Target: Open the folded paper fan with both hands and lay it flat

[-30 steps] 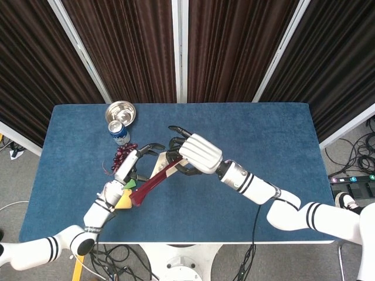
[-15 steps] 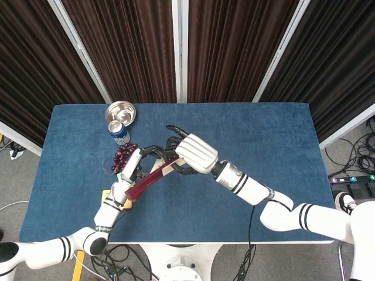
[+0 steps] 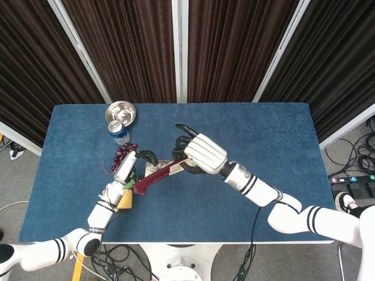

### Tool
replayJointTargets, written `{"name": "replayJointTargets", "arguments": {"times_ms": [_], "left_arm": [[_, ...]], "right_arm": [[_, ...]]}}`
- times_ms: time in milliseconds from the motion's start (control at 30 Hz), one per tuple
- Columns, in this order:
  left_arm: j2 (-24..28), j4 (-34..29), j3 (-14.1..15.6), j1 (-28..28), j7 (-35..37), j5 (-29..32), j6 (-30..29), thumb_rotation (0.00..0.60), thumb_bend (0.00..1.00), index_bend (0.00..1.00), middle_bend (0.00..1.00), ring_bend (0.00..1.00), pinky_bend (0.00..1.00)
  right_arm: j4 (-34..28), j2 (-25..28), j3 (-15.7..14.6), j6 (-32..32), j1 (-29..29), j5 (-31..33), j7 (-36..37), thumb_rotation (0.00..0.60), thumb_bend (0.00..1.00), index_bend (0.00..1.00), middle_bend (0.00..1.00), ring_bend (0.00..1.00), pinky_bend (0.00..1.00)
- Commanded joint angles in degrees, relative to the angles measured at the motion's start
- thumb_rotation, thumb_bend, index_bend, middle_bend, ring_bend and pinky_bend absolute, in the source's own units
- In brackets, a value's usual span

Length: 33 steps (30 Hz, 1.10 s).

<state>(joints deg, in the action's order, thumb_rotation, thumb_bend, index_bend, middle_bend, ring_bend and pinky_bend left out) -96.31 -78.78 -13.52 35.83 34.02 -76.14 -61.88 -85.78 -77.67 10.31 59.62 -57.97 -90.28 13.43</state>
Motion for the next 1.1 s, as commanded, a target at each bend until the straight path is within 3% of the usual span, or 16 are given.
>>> {"name": "replayJointTargets", "arguments": {"times_ms": [33,533,1100], "left_arm": [[2.5,-0.1,1.3,-0.5,-3.4,-0.5,0.6,0.600,0.43,0.65,0.62,0.45,0.45],[9.0,-4.4,1.6,-3.2,-23.5,3.4,-3.0,0.600,0.43,0.64,0.61,0.46,0.45],[10.0,-10.4,2.1,-3.8,-46.6,5.6,-8.6,0.600,0.43,0.63,0.61,0.46,0.45]], "right_arm": [[-0.7,1.5,-0.5,1.4,1.3,-0.8,-1.4,0.600,0.72,0.88,0.66,0.34,0.04],[-4.6,9.5,-3.6,11.3,10.3,-5.9,-18.0,0.600,0.76,0.87,0.67,0.37,0.04],[-3.4,6.4,-5.7,20.5,19.3,-11.0,-35.7,0.600,0.81,0.88,0.67,0.39,0.01]]}}
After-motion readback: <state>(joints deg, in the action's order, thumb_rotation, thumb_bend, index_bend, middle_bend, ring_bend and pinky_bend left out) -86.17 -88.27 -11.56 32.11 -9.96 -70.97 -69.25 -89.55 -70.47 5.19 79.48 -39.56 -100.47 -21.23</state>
